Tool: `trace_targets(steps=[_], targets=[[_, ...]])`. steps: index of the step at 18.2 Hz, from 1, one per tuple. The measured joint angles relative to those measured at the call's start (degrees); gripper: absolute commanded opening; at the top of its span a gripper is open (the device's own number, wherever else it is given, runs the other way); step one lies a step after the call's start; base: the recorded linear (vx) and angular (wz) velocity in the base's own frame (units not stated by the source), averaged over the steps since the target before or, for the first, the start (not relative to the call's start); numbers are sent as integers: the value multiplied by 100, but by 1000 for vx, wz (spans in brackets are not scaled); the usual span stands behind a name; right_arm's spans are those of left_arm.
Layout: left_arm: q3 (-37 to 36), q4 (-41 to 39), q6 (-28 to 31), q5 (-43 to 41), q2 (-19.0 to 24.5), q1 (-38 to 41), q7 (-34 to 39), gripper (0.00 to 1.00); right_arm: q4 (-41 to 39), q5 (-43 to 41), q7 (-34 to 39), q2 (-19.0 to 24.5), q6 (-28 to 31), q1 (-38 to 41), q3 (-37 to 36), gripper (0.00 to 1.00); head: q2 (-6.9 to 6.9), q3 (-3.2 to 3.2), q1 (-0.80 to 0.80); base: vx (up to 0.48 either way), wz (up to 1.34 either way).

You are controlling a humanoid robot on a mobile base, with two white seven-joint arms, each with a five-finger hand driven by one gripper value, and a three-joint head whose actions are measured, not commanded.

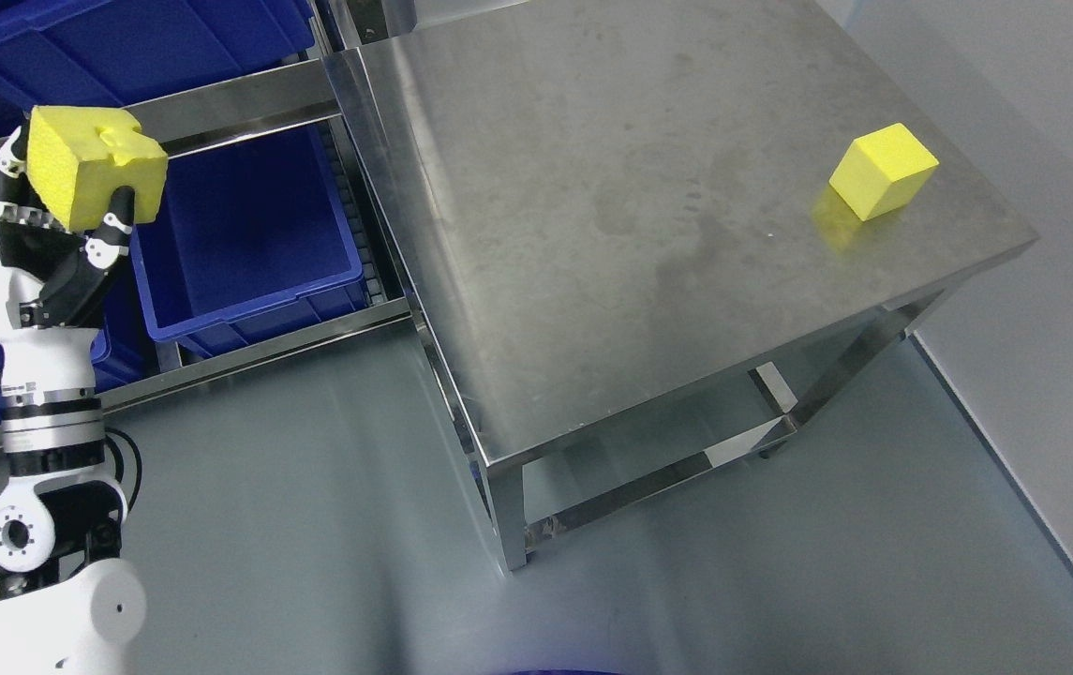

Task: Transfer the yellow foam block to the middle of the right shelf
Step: 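Hold the cube up in the left hand while turning toward the blue bins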

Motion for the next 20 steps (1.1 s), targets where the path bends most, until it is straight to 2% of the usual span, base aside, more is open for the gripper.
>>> trace_targets(steps=[9,20], targets=[[89,-62,-73,0,-65,306,-13,34,0,0,-1,0,0,1,0,100,0,0,0,-12,55],[130,-94,-227,0,-110,424,-13,34,0,0,-1,0,0,1,0,100,0,0,0,-4,393]])
